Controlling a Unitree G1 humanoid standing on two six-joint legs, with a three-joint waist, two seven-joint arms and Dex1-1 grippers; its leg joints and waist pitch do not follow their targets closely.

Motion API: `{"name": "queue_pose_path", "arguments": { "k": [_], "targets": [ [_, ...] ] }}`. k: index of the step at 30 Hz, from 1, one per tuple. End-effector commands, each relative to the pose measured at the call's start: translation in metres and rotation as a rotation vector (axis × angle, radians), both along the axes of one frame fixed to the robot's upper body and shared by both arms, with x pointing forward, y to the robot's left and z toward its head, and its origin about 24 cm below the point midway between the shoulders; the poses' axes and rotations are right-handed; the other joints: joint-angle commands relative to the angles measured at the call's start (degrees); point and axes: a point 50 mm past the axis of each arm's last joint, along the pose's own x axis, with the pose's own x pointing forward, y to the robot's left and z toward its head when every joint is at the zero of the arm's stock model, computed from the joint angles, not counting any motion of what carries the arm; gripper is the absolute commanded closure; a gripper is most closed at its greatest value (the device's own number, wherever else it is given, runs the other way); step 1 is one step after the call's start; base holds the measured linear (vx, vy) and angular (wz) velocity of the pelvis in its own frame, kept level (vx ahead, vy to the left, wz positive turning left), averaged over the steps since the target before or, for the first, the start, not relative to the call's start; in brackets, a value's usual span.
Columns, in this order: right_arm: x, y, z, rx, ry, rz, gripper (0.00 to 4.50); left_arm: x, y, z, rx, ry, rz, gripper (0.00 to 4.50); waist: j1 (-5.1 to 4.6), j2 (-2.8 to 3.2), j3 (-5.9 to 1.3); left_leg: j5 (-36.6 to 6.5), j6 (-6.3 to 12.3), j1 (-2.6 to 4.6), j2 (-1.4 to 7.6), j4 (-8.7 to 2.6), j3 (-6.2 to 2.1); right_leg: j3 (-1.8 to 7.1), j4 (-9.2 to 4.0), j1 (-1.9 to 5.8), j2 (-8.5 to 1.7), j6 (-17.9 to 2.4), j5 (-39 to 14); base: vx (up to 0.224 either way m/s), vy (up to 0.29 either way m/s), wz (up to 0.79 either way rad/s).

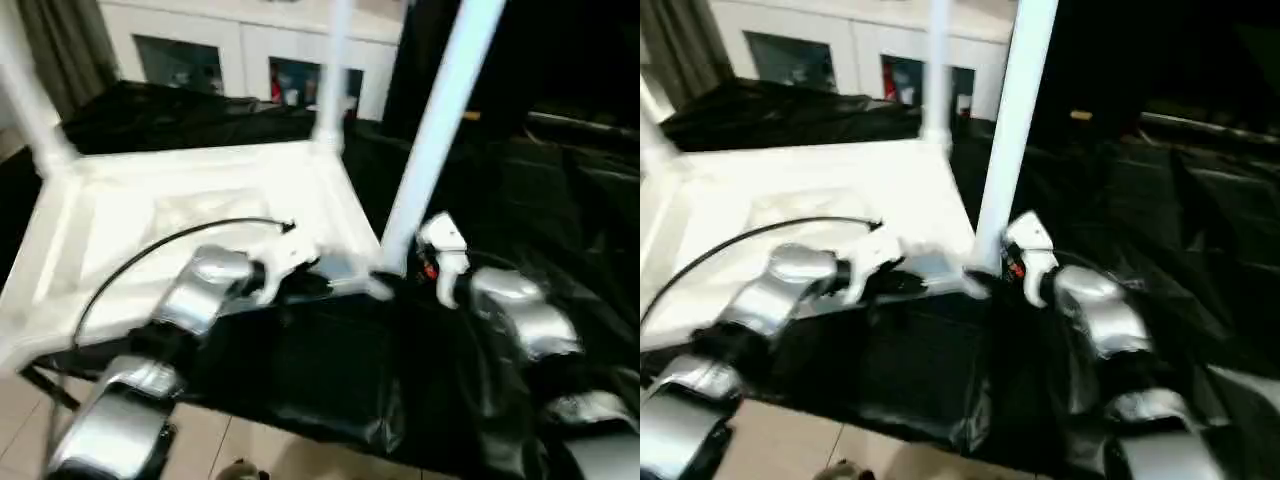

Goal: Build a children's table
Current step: Rotate leg to tighten

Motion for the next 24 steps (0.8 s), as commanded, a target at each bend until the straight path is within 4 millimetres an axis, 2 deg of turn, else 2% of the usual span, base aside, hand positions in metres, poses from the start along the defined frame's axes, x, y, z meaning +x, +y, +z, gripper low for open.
{"name": "queue_pose_path", "arguments": {
  "k": [1, 2, 3, 4, 5, 6, 7, 9, 11, 13, 16, 17, 18, 21, 24],
  "targets": [
    [0.004, 0.006, -0.012, 0.036, 0.067, -0.168, 1.75, 0.008, -0.015, 0.004, -0.013, -0.033, 0.080, 4.50, -0.15, -0.41, -3.98, -14.76, -0.60, 1.17, 3.78, -4.49, -2.17, 3.52, -5.05, 2.40, -5.10, -10.43, -20.14, 0.000, 0.000, 0.00],
    [0.004, 0.009, -0.014, 0.052, 0.081, -0.207, 1.75, 0.010, -0.018, 0.004, -0.015, -0.035, 0.105, 4.50, -0.19, -0.48, -3.96, -14.76, -0.64, 1.25, 3.73, -4.52, -2.09, 3.52, -5.14, 2.30, -4.97, -10.33, -20.02, 0.000, 0.000, 0.00],
    [0.007, 0.013, -0.022, 0.045, 0.112, -0.330, 1.75, 0.014, -0.026, 0.005, -0.022, -0.037, 0.168, 4.50, -0.11, -0.25, -3.99, -14.76, -0.87, 1.49, 3.80, -4.49, -2.07, 3.63, -5.14, 2.13, -5.11, -10.45, -19.39, 0.000, 0.000, 0.00],
    [0.008, 0.016, -0.026, 0.054, 0.132, -0.402, 1.75, 0.016, -0.032, 0.005, -0.023, -0.042, 0.202, 4.50, -0.18, -0.20, -3.99, -14.79, -1.07, 1.39, 3.67, -4.52, -2.08, 3.56, -5.11, 2.29, -5.07, -10.62, -19.02, 0.000, 0.000, 0.00],
    [0.008, 0.016, -0.026, 0.054, 0.132, -0.402, 1.75, 0.016, -0.032, 0.005, -0.023, -0.042, 0.202, 4.50, -0.25, -0.16, -4.02, -14.87, -1.06, 1.38, 3.63, -4.51, -2.01, 3.61, -5.17, 2.15, -5.13, -10.66, -19.04, 0.000, 0.000, 0.00],
    [0.009, 0.018, -0.029, 0.062, 0.149, -0.456, 1.75, 0.018, -0.036, 0.006, -0.022, -0.048, 0.227, 4.50, -0.14, -0.19, -4.09, -14.69, -1.12, 1.34, 3.74, -4.51, -2.07, 3.57, -5.13, 2.38, -5.18, -10.67, -18.20, 0.000, 0.000, 0.00],
    [0.012, 0.022, -0.030, 0.056, 0.158, -0.513, 1.75, 0.019, -0.042, 0.006, -0.012, -0.064, 0.244, 4.50, -0.17, -0.02, -4.06, -14.71, -1.06, 1.38, 3.67, -4.55, -2.02, 3.59, -5.06, 2.26, -4.99, -10.67, -17.31, 0.000, 0.000, 0.00],
    [0.014, 0.025, -0.029, 0.034, 0.143, -0.535, 1.75, 0.019, -0.045, 0.005, -0.008, -0.069, 0.241, 4.50, -0.15, -0.14, -4.23, -13.96, -0.85, 1.31, 3.59, -4.47, -1.96, 3.58, -4.84, 2.46, -5.05, -10.97, -15.42, 0.000, 0.000, 0.00],
    [0.017, 0.027, -0.025, 0.031, 0.121, -0.527, 1.75, 0.018, -0.046, 0.006, -0.014, -0.074, 0.227, 4.50, -0.09, -0.06, -4.19, -13.59, -0.26, 1.14, 3.57, -4.49, -1.92, 3.57, -4.73, 2.58, -4.94, -10.91, -14.06, 0.000, 0.000, 0.00],
    [0.021, 0.027, -0.016, 0.019, 0.046, -0.503, 1.75, 0.016, -0.045, 0.005, -0.015, -0.085, 0.171, 4.50, -0.04, -0.28, -4.20, -13.37, 0.30, 0.99, 3.60, -4.47, -1.91, 3.56, -4.72, 2.74, -5.06, -10.67, -13.77, 0.000, 0.000, 0.00],
    [0.024, 0.032, 0.002, 0.130, -0.048, -0.361, 1.75, 0.012, -0.038, 0.003, -0.020, -0.087, 0.117, 4.50, -0.02, -0.29, -4.22, -13.45, 1.03, 0.87, 3.61, -4.44, -1.90, 3.58, -4.67, 2.88, -5.06, -10.57, -13.88, 0.000, 0.000, 0.00],
    [0.024, 0.033, 0.005, 0.149, -0.065, -0.335, 1.19, 0.012, -0.036, 0.002, -0.016, -0.090, 0.114, 4.50, -0.02, -0.36, -4.22, -13.38, 1.40, 0.77, 3.59, -4.40, -1.89, 3.59, -4.64, 2.99, -5.09, -10.65, -13.48, 0.000, 0.000, 0.00],
    [0.024, 0.032, 0.007, 0.141, -0.078, -0.325, 1.05, 0.012, -0.035, 0.002, -0.018, -0.093, 0.104, 4.50, 0.02, -0.32, -4.24, -12.80, 1.77, 0.71, 3.72, -4.39, -1.93, 3.60, -4.47, 3.01, -5.08, -10.95, -12.56, 0.000, 0.000, 0.00],
    [0.024, 0.028, 0.012, 0.046, -0.144, -0.226, 1.05, 0.011, -0.028, 0.002, -0.018, -0.092, 0.087, 4.50, -0.16, -0.52, -4.23, -11.74, 2.34, 0.59, 3.64, -4.27, -1.79, 3.53, -4.33, 3.05, -5.02, -11.77, -11.65, 0.000, 0.000, 0.00],
    [0.024, 0.019, 0.016, 0.027, -0.158, -0.138, 0.70, 0.007, -0.022, 0.001, -0.028, -0.093, 0.023, 4.50, -0.17, -0.67, -4.24, -11.08, 3.04, 0.59, 3.72, -4.15, -1.80, 3.55, -4.23, 3.08, -5.03, -11.91, -11.71, 0.000, 0.000, 0.00]
  ]
}}
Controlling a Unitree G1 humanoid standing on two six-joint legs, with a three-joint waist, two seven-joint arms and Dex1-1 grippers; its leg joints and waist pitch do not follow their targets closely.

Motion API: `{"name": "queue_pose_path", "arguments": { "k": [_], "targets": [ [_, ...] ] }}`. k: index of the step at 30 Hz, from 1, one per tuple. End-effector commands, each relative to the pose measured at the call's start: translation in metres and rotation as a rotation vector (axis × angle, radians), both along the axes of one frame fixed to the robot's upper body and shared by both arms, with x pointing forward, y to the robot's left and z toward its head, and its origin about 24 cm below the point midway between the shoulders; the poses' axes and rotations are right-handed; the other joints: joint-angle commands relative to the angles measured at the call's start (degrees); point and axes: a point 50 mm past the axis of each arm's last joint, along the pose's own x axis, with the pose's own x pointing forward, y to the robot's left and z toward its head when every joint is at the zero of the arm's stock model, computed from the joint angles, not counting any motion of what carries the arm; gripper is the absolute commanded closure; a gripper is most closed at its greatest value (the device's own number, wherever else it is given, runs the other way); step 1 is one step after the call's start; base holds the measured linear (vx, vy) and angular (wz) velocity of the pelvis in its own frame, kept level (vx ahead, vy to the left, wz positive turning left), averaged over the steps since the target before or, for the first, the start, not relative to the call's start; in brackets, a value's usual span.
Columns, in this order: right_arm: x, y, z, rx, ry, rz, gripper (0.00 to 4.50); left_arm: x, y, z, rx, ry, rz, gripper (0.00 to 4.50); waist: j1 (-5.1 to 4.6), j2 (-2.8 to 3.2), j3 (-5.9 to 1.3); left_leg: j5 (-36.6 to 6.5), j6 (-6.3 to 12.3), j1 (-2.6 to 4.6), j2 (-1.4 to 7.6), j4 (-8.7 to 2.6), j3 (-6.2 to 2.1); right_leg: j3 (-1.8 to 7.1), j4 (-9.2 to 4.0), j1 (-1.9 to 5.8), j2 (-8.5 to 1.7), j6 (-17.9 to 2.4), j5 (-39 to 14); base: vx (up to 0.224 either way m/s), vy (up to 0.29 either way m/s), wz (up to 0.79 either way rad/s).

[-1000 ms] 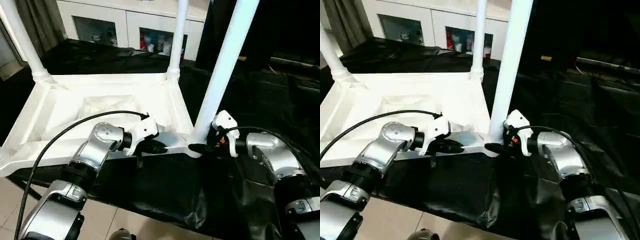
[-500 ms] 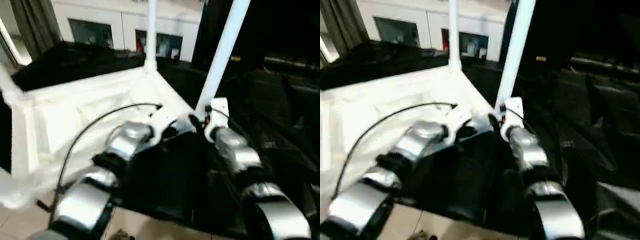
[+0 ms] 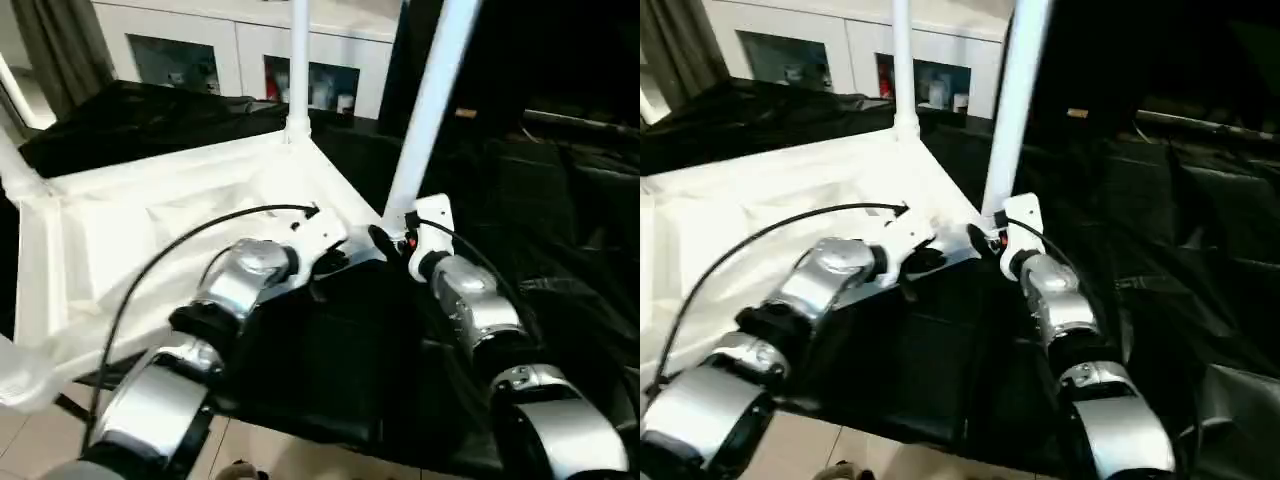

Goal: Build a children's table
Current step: Rotate leg to tighten

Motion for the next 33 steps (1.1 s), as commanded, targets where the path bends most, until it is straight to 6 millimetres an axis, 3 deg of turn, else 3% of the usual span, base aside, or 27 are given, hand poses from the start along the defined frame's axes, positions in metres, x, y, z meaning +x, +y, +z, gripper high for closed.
{"name": "queue_pose_path", "arguments": {
  "k": [1, 3, 4, 7, 12, 17, 21, 33],
  "targets": [
    [-0.001, -0.003, 0.013, -0.005, -0.030, 0.149, 0.62, -0.007, -0.002, 0.003, -0.052, -0.009, -0.092, 4.50, 0.13, -0.67, -4.26, -10.85, 3.16, 0.72, 3.73, -3.99, -1.74, 3.57, -4.19, 3.07, -5.01, -11.94, -11.44, 0.000, 0.000, 0.00],
    [-0.003, -0.007, 0.015, -0.005, -0.018, 0.209, 0.55, -0.007, 0.001, 0.003, -0.055, -0.003, -0.097, 4.50, 0.28, -0.84, -4.20, -10.32, 4.28, 0.71, 3.82, -3.92, -1.69, 3.58, -4.03, 3.12, -4.93, -12.45, -10.49, 0.000, 0.000, 0.00],
    [-0.007, -0.011, 0.016, -0.022, -0.004, 0.276, 0.30, -0.008, 0.003, 0.005, -0.065, -0.005, -0.111, 4.50, 0.39, -0.77, -4.16, -10.19, 4.41, 0.76, 3.77, -3.87, -1.64, 3.58, -4.07, 3.05, -4.94, -12.69, -10.61, 0.000, 0.000, 0.00],
    [-0.017, -0.020, 0.018, -0.073, 0.027, 0.414, 0.25, -0.010, 0.008, 0.009, -0.087, -0.006, -0.159, 4.50, 0.67, -0.78, -4.13, -10.11, 4.85, 0.63, 3.96, -3.86, -1.69, 3.50, -3.96, 3.23, -4.89, -12.61, -10.54, 0.000, 0.000, 0.00],
    [-0.037, -0.034, 0.015, -0.124, 0.123, 0.618, 0.25, -0.022, 0.015, 0.014, -0.115, 0.029, -0.284, 4.50, 1.10, -0.75, -3.97, -12.04, 3.96, 0.61, 4.04, -3.93, -1.71, 3.43, -4.40, 3.05, -4.96, -11.73, -15.36, 0.000, 0.000, 0.00],
    [-0.039, -0.036, 0.014, -0.120, 0.137, 0.618, 0.25, -0.026, 0.016, 0.016, -0.130, 0.047, -0.322, 4.50, 1.25, -0.66, -3.98, -12.19, 3.04, 0.91, 4.07, -3.97, -1.70, 3.54, -4.63, 2.59, -4.99, -11.71, -16.64, 0.000, 0.000, 0.00],
    [-0.041, -0.036, 0.014, -0.115, 0.145, 0.621, 0.25, -0.029, 0.016, 0.016, -0.134, 0.057, -0.338, 4.50, 1.76, -0.57, -4.15, -11.08, 2.88, 0.92, 4.16, -4.01, -1.72, 3.54, -4.16, 2.66, -4.88, -12.17, -13.83, 0.000, 0.000, 0.00],
    [-0.043, -0.036, 0.010, -0.116, 0.172, 0.613, 1.38, -0.031, 0.018, 0.015, -0.129, 0.064, -0.330, 4.50, 1.69, -0.84, -4.11, -10.74, 2.90, 0.82, 4.02, -3.95, -1.70, 3.51, -4.27, 2.74, -4.92, -11.46, -14.66, 0.000, 0.000, 0.00]
  ]
}}
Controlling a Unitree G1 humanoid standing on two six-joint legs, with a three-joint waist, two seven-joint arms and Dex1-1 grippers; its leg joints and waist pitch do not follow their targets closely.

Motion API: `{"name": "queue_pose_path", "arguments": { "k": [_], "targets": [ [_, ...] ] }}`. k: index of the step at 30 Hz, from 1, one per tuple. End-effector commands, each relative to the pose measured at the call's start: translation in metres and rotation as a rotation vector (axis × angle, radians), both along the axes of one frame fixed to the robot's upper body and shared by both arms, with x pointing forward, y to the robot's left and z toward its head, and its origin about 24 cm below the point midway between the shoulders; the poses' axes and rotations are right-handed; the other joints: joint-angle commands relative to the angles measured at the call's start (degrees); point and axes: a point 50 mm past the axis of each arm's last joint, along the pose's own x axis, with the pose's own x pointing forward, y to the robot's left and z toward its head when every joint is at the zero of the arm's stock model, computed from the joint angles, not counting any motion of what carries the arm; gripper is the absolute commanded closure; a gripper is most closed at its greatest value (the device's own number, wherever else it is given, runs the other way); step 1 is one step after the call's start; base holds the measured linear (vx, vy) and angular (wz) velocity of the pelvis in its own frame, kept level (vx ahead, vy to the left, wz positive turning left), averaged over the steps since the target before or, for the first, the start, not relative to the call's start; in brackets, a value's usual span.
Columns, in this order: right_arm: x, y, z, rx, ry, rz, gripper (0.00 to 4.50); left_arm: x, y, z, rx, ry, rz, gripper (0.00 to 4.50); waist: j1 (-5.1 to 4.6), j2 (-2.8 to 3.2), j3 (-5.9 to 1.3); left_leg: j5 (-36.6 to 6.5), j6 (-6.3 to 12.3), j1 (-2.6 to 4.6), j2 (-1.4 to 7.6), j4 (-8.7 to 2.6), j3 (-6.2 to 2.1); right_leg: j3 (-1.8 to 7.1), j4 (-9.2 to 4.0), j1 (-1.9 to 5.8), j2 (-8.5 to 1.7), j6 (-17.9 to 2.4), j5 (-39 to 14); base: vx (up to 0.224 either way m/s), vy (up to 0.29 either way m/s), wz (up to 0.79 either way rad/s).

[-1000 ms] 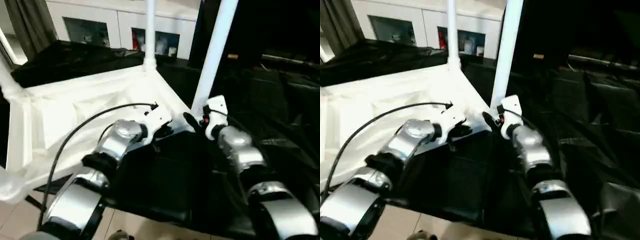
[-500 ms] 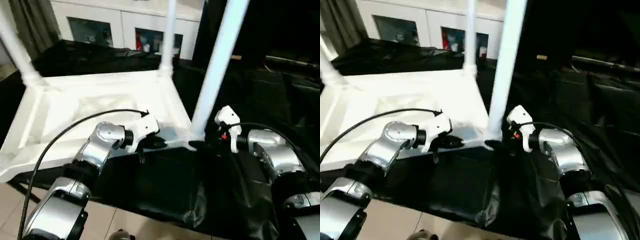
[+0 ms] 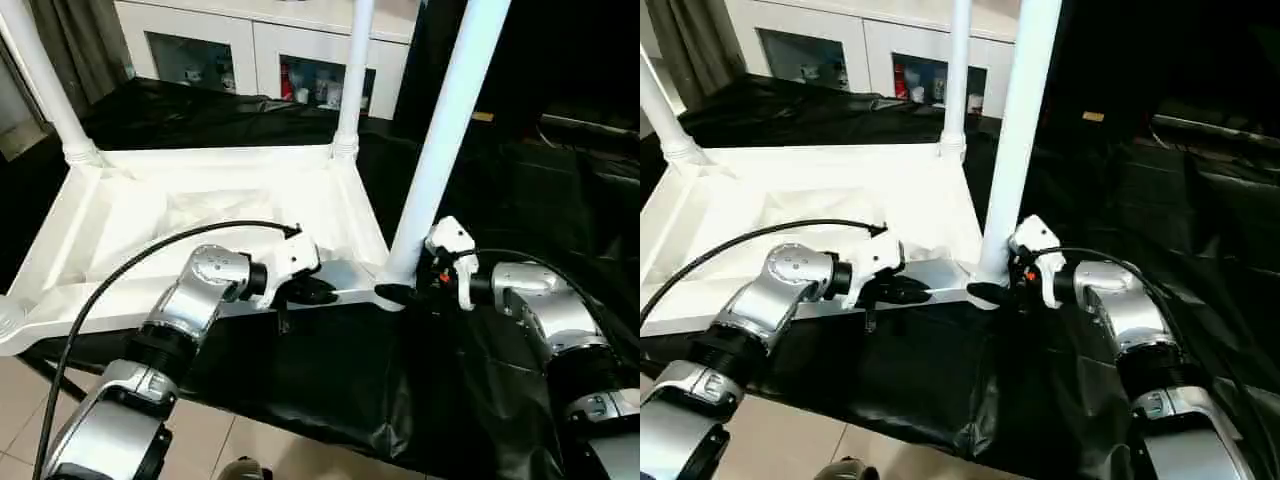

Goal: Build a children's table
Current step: Rotate leg to tighten

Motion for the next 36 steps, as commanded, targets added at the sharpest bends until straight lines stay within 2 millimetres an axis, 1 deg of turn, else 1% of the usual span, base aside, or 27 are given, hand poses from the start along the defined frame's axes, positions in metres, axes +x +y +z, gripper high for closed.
{"name": "queue_pose_path", "arguments": {
  "k": [1, 2, 5, 9, 12, 13, 14, 15, 16, 17, 18, 19, 20, 21, 22, 23, 24, 25, 26, 28, 30, 31, 32, 33, 34, 35, 36],
  "targets": [
    [-0.002, 0.000, 0.001, -0.001, 0.003, 0.009, 1.44, -0.002, -0.011, 0.012, -0.108, -0.024, -0.039, 4.50, -0.17, -0.87, -4.11, -10.71, 2.89, 0.86, 3.98, -3.93, -1.73, 3.50, -4.28, 2.78, -4.89, -11.47, -14.68, 0.000, 0.000, 0.00],
    [-0.002, 0.000, 0.001, -0.001, 0.003, 0.009, 1.61, -0.002, -0.011, 0.012, -0.108, -0.024, -0.039, 4.50, -0.16, -0.85, -4.10, -10.86, 2.87, 0.88, 3.98, -3.92, -1.72, 3.52, -4.32, 2.75, -4.90, -11.44, -14.82, 0.000, 0.000, 0.00],
    [-0.003, 0.001, 0.000, -0.004, 0.006, 0.008, 1.67, -0.002, -0.011, 0.011, -0.106, -0.020, -0.039, 4.50, -0.15, -0.92, -4.10, -10.82, 2.85, 0.87, 3.94, -3.92, -1.73, 3.52, -4.35, 2.80, -4.92, -11.19, -15.27, 0.000, 0.000, 0.00],
    [-0.001, 0.002, -0.003, 0.001, 0.002, -0.027, 1.74, -0.002, -0.010, 0.010, -0.102, -0.015, -0.034, 4.50, -0.19, -0.98, -4.15, -10.06, 3.05, 0.84, 3.91, -3.85, -1.70, 3.52, -4.20, 2.75, -4.82, -11.26, -14.39, 0.000, 0.000, 0.00],
    [0.008, 0.002, -0.013, 0.012, -0.002, -0.199, 1.76, 0.002, -0.012, 0.006, -0.084, -0.017, 0.028, 4.50, -0.50, -0.93, -4.06, -10.65, 2.43, 0.82, 3.87, -4.00, -1.79, 3.52, -4.30, 2.59, -4.95, -11.38, -15.49, 0.000, 0.000, 0.00],
    [0.009, 0.002, -0.015, 0.012, -0.001, -0.228, 1.76, 0.003, -0.012, 0.006, -0.080, -0.019, 0.042, 4.50, -0.62, -0.98, -4.06, -10.94, 2.11, 0.74, 3.82, -4.07, -1.88, 3.48, -4.38, 2.72, -5.03, -11.17, -16.15, 0.000, 0.000, 0.00],
    [0.009, 0.002, -0.015, 0.012, -0.001, -0.228, 1.76, 0.003, -0.012, 0.006, -0.080, -0.019, 0.042, 4.50, -0.87, -1.00, -4.05, -11.65, 1.63, 0.83, 3.79, -4.11, -1.93, 3.45, -4.59, 2.77, -5.07, -10.80, -17.29, 0.000, 0.000, 0.00],
    [0.013, 0.006, -0.022, 0.032, 0.023, -0.338, 1.76, 0.012, -0.015, 0.004, -0.080, -0.040, 0.134, 4.50, -1.19, -1.06, -4.03, -11.99, 1.55, 0.93, 3.76, -4.08, -1.87, 3.50, -4.61, 2.60, -4.86, -10.65, -17.51, 0.000, 0.000, 0.00],
    [0.013, 0.006, -0.022, 0.032, 0.023, -0.338, 1.76, 0.012, -0.015, 0.004, -0.080, -0.040, 0.134, 4.50, -1.34, -0.98, -3.84, -12.57, 1.46, 1.15, 3.72, -4.20, -1.82, 3.58, -4.96, 2.33, -4.85, -10.52, -18.44, 0.000, 0.000, 0.00],
    [0.017, 0.011, -0.029, 0.048, 0.050, -0.465, 1.76, 0.020, -0.020, 0.003, -0.064, -0.058, 0.229, 4.50, -1.71, -0.88, -3.97, -12.70, 0.95, 1.02, 3.64, -4.21, -1.91, 3.53, -4.94, 2.52, -4.90, -10.17, -19.32, 0.000, 0.000, 0.00],
    [0.019, 0.015, -0.034, 0.056, 0.074, -0.550, 1.76, 0.025, -0.024, 0.001, -0.050, -0.070, 0.291, 4.50, -1.75, -0.85, -3.88, -13.31, 0.55, 1.22, 3.73, -4.28, -1.99, 3.57, -5.06, 2.37, -4.94, -10.10, -19.81, 0.000, 0.000, 0.00],
    [0.022, 0.018, -0.039, 0.050, 0.090, -0.646, 1.76, 0.029, -0.028, 0.000, -0.031, -0.085, 0.355, 4.50, -1.89, -0.83, -3.94, -13.68, 0.03, 1.35, 3.65, -4.30, -2.02, 3.51, -5.10, 2.40, -4.93, -9.98, -20.53, 0.000, 0.000, 0.00],
    [0.025, 0.022, -0.042, 0.045, 0.100, -0.742, 1.76, 0.033, -0.035, 0.000, -0.023, -0.092, 0.406, 4.50, -1.94, -0.77, -3.92, -13.77, -0.24, 1.35, 3.65, -4.30, -2.03, 3.53, -5.08, 2.33, -4.95, -10.09, -20.49, 0.000, 0.000, 0.00],
    [0.025, 0.022, -0.042, 0.045, 0.100, -0.742, 1.76, 0.033, -0.035, 0.000, -0.023, -0.092, 0.406, 4.50, -2.08, -0.69, -3.99, -13.99, -0.94, 1.51, 3.67, -4.36, -2.04, 3.58, -5.04, 2.24, -4.90, -10.26, -20.13, 0.000, 0.000, 0.00],
    [0.029, 0.031, -0.044, 0.046, 0.107, -0.855, 1.76, 0.035, -0.046, -0.001, -0.016, -0.097, 0.452, 4.50, -1.95, -0.71, -4.01, -14.12, -0.99, 1.55, 3.68, -4.32, -2.07, 3.57, -5.15, 2.32, -5.07, -10.26, -20.10, 0.000, 0.000, 0.00],
    [0.029, 0.032, -0.044, 0.046, 0.108, -0.864, 1.76, 0.035, -0.047, -0.001, -0.015, -0.097, 0.455, 4.50, -1.95, -0.64, -3.98, -14.17, -1.02, 1.63, 3.62, -4.31, -1.95, 3.66, -5.20, 2.14, -5.06, -10.34, -19.68, 0.000, 0.000, 0.00],
    [0.032, 0.041, -0.042, 0.056, 0.093, -0.878, 1.76, 0.035, -0.053, 0.000, -0.012, -0.099, 0.461, 4.50, -1.80, -0.75, -4.07, -13.84, -0.73, 1.57, 3.59, -4.26, -1.91, 3.65, -5.14, 2.36, -5.10, -10.35, -18.85, 0.000, 0.000, 0.00],
    [0.033, 0.045, -0.039, 0.061, 0.076, -0.862, 1.76, 0.036, -0.054, 0.000, -0.012, -0.102, 0.458, 4.50, -1.70, -0.62, -4.15, -13.31, -0.30, 1.39, 3.61, -4.25, -1.88, 3.67, -5.01, 2.45, -5.12, -10.31, -17.33, 0.000, 0.000, 0.00],
    [0.033, 0.045, -0.039, 0.061, 0.076, -0.861, 1.76, 0.036, -0.054, 0.000, -0.012, -0.102, 0.458, 4.50, -1.64, -0.55, -4.12, -13.27, -0.05, 1.34, 3.57, -4.26, -1.89, 3.63, -5.01, 2.45, -5.07, -10.29, -16.92, 0.000, 0.000, 0.00],
    [0.033, 0.045, -0.039, 0.061, 0.076, -0.861, 1.76, 0.036, -0.054, 0.000, -0.012, -0.102, 0.458, 4.50, -1.54, -0.68, -4.17, -12.23, 0.74, 1.13, 3.56, -4.26, -1.85, 3.61, -4.70, 2.74, -4.93, -10.31, -14.36, 0.000, 0.000, 0.00],
    [0.037, 0.050, -0.032, 0.100, 0.040, -0.833, 1.76, 0.036, -0.054, 0.001, -0.015, -0.110, 0.437, 4.50, -1.53, -0.70, -4.14, -12.40, 1.02, 1.06, 3.55, -4.26, -1.84, 3.59, -4.75, 2.75, -5.02, -10.30, -14.58, 0.000, 0.000, 0.00],
    [0.038, 0.050, -0.028, 0.125, 0.025, -0.822, 1.42, 0.036, -0.053, 0.001, -0.016, -0.113, 0.421, 4.50, -1.50, -0.69, -4.14, -12.70, 0.98, 1.10, 3.56, -4.25, -1.85, 3.60, -4.83, 2.80, -5.09, -10.20, -15.33, 0.000, 0.000, 0.00],
    [0.040, 0.049, -0.023, 0.147, -0.002, -0.800, 1.21, 0.036, -0.051, 0.001, -0.017, -0.107, 0.414, 4.50, -1.52, -0.71, -4.12, -12.92, 0.99, 1.12, 3.57, -4.27, -1.86, 3.61, -4.88, 2.77, -5.07, -10.08, -15.85, 0.000, 0.000, 0.00],
    [0.040, 0.049, -0.022, 0.150, -0.006, -0.797, 1.21, 0.036, -0.050, 0.001, -0.017, -0.106, 0.413, 4.50, -1.52, -0.71, -4.12, -12.92, 0.99, 1.12, 3.57, -4.27, -1.86, 3.61, -4.88, 2.77, -5.07, -10.08, -15.85, 0.000, 0.000, 0.00],
    [0.040, 0.049, -0.022, 0.150, -0.006, -0.797, 1.21, 0.036, -0.050, 0.001, -0.017, -0.106, 0.413, 4.50, -1.49, -0.77, -4.14, -12.58, 1.26, 0.90, 3.55, -4.25, -1.89, 3.61, -4.83, 2.92, -5.14, -9.98, -15.73, 0.000, 0.000, 0.00],
    [0.042, 0.047, -0.016, 0.165, -0.031, -0.763, 0.99, 0.035, -0.048, 0.000, -0.020, -0.102, 0.397, 4.50, -1.53, -0.75, -4.13, -12.51, 1.34, 0.85, 3.55, -4.27, -1.91, 3.58, -4.78, 2.93, -5.09, -9.99, -15.62, 0.000, 0.000, 0.00],
    [0.043, 0.043, -0.011, 0.164, -0.058, -0.719, 0.89, 0.035, -0.044, 0.000, -0.019, -0.101, 0.385, 4.50, -1.60, -0.84, -4.17, -12.27, 1.63, 0.82, 3.55, -4.25, -1.92, 3.55, -4.71, 2.99, -5.05, -10.04, -15.14, 0.000, 0.000, 0.00]
  ]
}}
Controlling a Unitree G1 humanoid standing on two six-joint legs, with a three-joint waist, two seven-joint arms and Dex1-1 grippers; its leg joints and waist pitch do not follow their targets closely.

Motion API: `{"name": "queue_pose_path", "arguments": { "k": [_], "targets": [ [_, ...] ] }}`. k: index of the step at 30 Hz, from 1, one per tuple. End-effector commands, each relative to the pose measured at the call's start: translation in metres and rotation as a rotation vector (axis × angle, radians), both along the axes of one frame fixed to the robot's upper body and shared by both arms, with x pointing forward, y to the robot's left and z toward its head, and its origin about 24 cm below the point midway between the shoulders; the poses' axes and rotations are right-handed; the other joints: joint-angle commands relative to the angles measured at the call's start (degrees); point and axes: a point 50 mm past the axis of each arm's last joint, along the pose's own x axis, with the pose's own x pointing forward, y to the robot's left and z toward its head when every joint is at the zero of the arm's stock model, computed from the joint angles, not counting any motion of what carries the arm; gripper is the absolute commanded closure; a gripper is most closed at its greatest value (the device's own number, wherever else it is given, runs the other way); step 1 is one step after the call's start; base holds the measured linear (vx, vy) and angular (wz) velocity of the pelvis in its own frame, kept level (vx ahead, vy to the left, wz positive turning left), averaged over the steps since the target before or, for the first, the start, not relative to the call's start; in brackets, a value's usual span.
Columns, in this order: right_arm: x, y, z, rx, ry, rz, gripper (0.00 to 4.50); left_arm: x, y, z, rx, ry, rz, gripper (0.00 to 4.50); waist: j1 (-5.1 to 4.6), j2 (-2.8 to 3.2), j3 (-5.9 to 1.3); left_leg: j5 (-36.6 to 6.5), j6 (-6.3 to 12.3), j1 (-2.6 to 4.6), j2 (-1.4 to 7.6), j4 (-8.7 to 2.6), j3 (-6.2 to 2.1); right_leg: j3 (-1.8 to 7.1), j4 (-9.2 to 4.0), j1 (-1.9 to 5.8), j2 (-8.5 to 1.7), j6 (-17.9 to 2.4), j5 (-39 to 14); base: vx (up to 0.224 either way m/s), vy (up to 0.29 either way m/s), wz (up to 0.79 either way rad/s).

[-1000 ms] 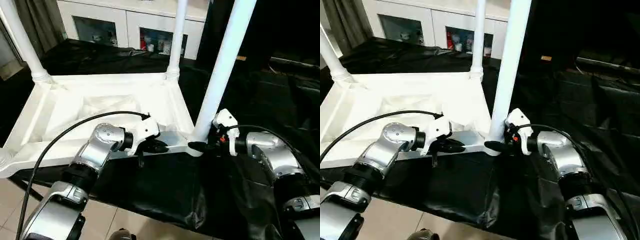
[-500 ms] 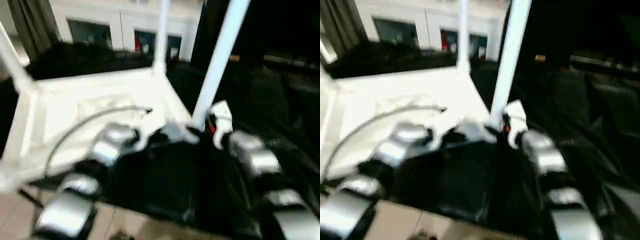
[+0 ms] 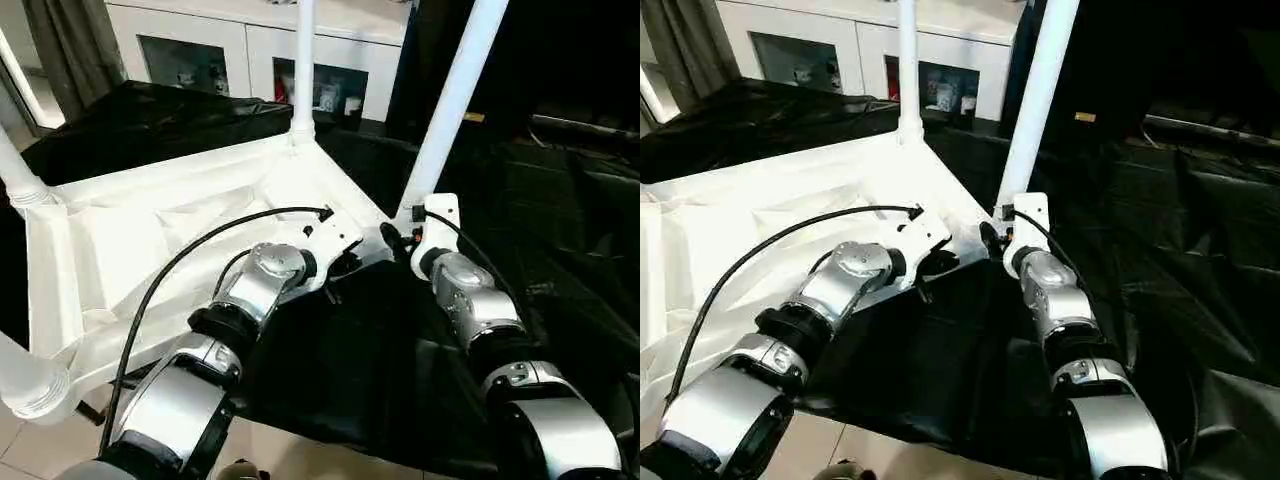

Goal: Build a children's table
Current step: Rotate leg to tighten

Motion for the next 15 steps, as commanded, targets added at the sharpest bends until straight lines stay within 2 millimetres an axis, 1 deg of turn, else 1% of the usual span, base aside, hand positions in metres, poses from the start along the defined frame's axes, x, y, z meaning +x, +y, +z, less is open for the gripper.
{"name": "queue_pose_path", "arguments": {
  "k": [1, 2, 3, 4, 5, 6, 8, 9, 10, 11, 12, 13, 15],
  "targets": [
    [0.000, -0.003, 0.010, -0.006, -0.050, 0.130, 0.80, 0.002, 0.008, 0.004, -0.032, -0.022, -0.015, 4.50, -0.11, -0.85, -4.13, -12.00, 1.98, 0.50, 3.55, -4.34, -1.93, 3.45, -4.61, 2.90, -4.93, -10.09, -14.61, 0.000, 0.000, 0.00],
    [0.001, -0.009, 0.013, -0.025, -0.063, 0.155, 0.73, 0.002, 0.012, 0.003, -0.026, -0.019, -0.019, 4.50, -0.05, -0.83, -4.18, -11.66, 2.11, 0.49, 3.55, -4.28, -1.94, 3.42, -4.55, 2.97, -4.97, -10.16, -14.21, 0.000, 0.000, 0.00],
    [0.000, -0.015, 0.017, -0.052, -0.072, 0.215, 0.64, 0.000, 0.016, 0.002, -0.023, -0.017, -0.045, 4.50, -0.02, -0.47, -4.15, -11.45, 2.64, 0.56, 3.51, -4.18, -1.87, 3.41, -4.58, 2.88, -4.87, -10.53, -13.29, 0.000, 0.000, 0.00],
    [-0.001, -0.019, 0.019, -0.069, -0.074, 0.256, 0.45, -0.001, 0.018, 0.002, -0.021, -0.016, -0.065, 4.50, 0.03, -0.78, -4.21, -10.59, 3.17, 0.45, 3.52, -4.05, -1.80, 3.48, -4.38, 3.01, -4.84, -10.69, -11.81, 0.000, 0.000, 0.00],
    [-0.003, -0.023, 0.020, -0.093, -0.071, 0.311, 0.45, -0.002, 0.021, 0.001, -0.022, -0.011, -0.079, 4.50, 0.08, -0.71, -4.21, -9.95, 3.51, 0.49, 3.55, -4.00, -1.76, 3.49, -4.27, 2.95, -4.85, -11.08, -11.10, 0.000, 0.000, 0.00],
    [-0.006, -0.026, 0.020, -0.111, -0.064, 0.360, 0.45, -0.003, 0.023, 0.001, -0.024, -0.009, -0.091, 4.50, 0.09, -0.80, -4.22, -9.89, 3.71, 0.44, 3.50, -3.95, -1.77, 3.39, -4.21, 3.06, -4.78, -11.26, -10.99, 0.000, 0.000, 0.00],
    [-0.014, -0.031, 0.020, -0.190, -0.048, 0.509, 0.20, -0.007, 0.027, 0.003, -0.037, -0.016, -0.150, 4.50, 0.28, -0.87, -4.14, -9.88, 4.38, 0.38, 3.56, -3.84, -1.73, 3.38, -4.29, 3.16, -4.83, -11.46, -11.04, 0.000, 0.000, 0.00],
    [-0.014, -0.031, 0.020, -0.190, -0.048, 0.509, 0.20, -0.007, 0.027, 0.003, -0.037, -0.016, -0.150, 4.50, 0.26, -0.79, -4.17, -9.55, 4.57, 0.33, 3.59, -3.79, -1.72, 3.42, -4.18, 3.12, -4.83, -11.51, -10.74, 0.000, 0.000, 0.00],
    [-0.017, -0.034, 0.020, -0.209, -0.038, 0.558, 0.12, -0.009, 0.028, 0.005, -0.047, -0.020, -0.185, 4.50, 0.21, -0.87, -4.17, -9.48, 4.65, 0.38, 3.65, -3.83, -1.73, 3.33, -4.16, 3.00, -4.78, -12.04, -10.90, 0.000, 0.000, 0.00],
    [-0.021, -0.036, 0.021, -0.222, -0.031, 0.610, 0.12, -0.012, 0.029, 0.007, -0.064, -0.016, -0.237, 4.50, 0.25, -0.86, -4.18, -9.61, 4.62, 0.42, 3.67, -3.81, -1.67, 3.32, -4.18, 2.99, -4.76, -12.18, -11.15, 0.000, 0.000, 0.00],
    [-0.021, -0.037, 0.022, -0.222, -0.031, 0.611, 0.12, -0.012, 0.029, 0.007, -0.064, -0.016, -0.238, 4.50, 0.39, -0.83, -4.09, -10.17, 4.44, 0.40, 3.87, -3.85, -1.74, 3.35, -4.24, 3.03, -4.96, -12.36, -12.09, 0.000, 0.000, 0.00],
    [-0.023, -0.039, 0.022, -0.223, -0.025, 0.642, 0.12, -0.015, 0.030, 0.009, -0.075, -0.010, -0.277, 4.50, 0.40, -0.80, -4.07, -10.62, 4.27, 0.52, 3.97, -3.91, -1.72, 3.36, -4.28, 2.89, -4.95, -12.49, -13.00, 0.000, 0.000, 0.00],
    [-0.029, -0.042, 0.023, -0.224, 0.001, 0.722, 0.12, -0.022, 0.033, 0.013, -0.081, 0.004, -0.364, 4.50, 0.43, -0.85, -4.03, -10.93, 4.03, 0.54, 4.03, -3.94, -1.70, 3.39, -4.24, 2.77, -4.85, -12.51, -13.42, 0.000, 0.000, 0.00]
  ]
}}
